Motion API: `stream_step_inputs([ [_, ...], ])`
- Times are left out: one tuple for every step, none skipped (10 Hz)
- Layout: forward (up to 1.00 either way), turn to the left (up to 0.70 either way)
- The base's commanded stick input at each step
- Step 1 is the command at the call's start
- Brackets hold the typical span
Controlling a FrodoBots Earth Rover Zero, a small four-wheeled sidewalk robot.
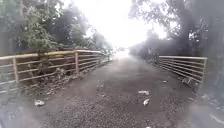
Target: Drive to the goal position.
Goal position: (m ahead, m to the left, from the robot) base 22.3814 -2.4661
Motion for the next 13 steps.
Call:
stream_step_inputs([
  [0.0,0.0],
  [0.0,0.0],
  [0.24,0.0],
  [0.6,0.0],
  [0.7,-0.26],
  [0.7,-0.35],
  [0.7,-0.35],
  [0.7,-0.35],
  [0.7,-0.35],
  [0.7,-0.35],
  [0.7,-0.35],
  [0.7,-0.35],
  [0.7,-0.35],
])
